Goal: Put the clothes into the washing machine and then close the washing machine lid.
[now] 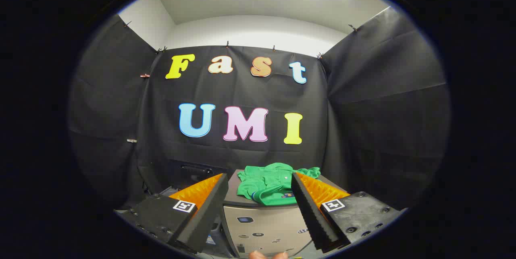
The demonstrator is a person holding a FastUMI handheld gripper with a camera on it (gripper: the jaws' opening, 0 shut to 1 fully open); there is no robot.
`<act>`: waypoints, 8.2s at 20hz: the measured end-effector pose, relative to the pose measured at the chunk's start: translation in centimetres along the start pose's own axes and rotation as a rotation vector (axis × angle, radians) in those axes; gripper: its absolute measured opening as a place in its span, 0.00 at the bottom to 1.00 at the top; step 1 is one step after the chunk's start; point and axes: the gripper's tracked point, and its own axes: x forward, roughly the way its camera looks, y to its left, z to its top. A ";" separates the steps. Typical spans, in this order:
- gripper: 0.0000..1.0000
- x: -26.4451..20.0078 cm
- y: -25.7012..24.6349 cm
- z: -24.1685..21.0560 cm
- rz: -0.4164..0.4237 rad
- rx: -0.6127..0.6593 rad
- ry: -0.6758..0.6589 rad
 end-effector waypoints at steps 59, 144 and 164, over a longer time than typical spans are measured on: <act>0.10 29.1 -8.1 -10.9 0.018 0.235 0.615; 0.99 49.5 34.3 -21.4 0.149 0.071 0.538; 1.00 39.9 34.2 -21.6 0.181 0.089 0.455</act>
